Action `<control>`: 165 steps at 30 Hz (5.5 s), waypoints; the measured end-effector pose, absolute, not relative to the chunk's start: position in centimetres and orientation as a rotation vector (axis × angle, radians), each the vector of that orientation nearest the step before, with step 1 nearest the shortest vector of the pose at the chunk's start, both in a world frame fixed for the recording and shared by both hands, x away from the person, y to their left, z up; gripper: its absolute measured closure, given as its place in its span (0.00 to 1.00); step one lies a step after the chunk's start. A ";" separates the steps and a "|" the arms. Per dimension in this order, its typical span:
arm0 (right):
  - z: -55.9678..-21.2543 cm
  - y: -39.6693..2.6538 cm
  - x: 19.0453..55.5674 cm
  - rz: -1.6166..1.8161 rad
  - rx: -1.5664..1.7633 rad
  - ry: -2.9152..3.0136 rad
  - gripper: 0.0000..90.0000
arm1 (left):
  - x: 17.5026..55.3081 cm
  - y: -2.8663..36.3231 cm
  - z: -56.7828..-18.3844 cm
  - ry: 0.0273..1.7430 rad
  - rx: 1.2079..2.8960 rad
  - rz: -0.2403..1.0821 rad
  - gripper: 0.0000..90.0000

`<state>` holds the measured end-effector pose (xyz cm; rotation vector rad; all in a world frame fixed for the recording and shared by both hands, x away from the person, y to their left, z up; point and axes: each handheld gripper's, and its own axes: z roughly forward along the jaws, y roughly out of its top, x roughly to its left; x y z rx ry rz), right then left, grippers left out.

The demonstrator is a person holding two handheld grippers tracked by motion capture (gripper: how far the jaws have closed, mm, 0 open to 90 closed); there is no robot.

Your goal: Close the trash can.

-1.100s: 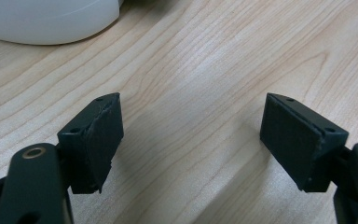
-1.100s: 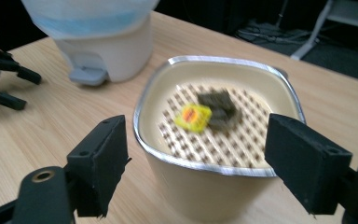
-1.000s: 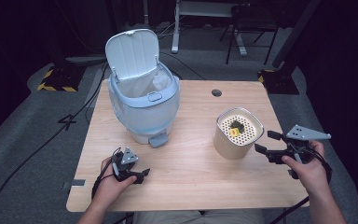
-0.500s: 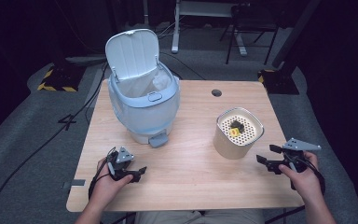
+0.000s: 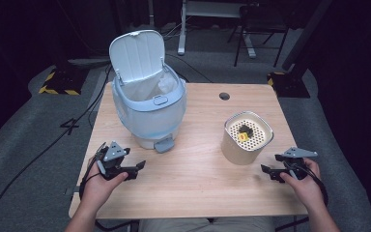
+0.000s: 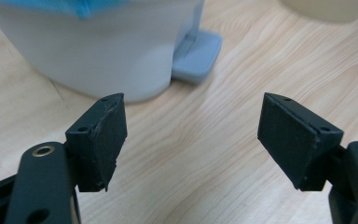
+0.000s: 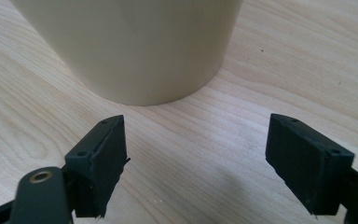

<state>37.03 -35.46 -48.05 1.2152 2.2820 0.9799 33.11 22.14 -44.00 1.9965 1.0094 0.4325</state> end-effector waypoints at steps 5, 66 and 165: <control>-48.9 -35.4 37.2 0.959 1.227 2.291 0.22 | 32.8 22.8 -41.4 0.959 2.001 0.447 0.27; -50.4 -35.1 37.5 0.974 1.243 2.241 0.16 | 45.7 27.6 -23.3 1.019 1.655 0.703 0.37; -50.4 -35.1 37.4 0.975 1.246 2.239 0.17 | 47.1 18.4 -27.9 0.643 2.011 0.468 0.54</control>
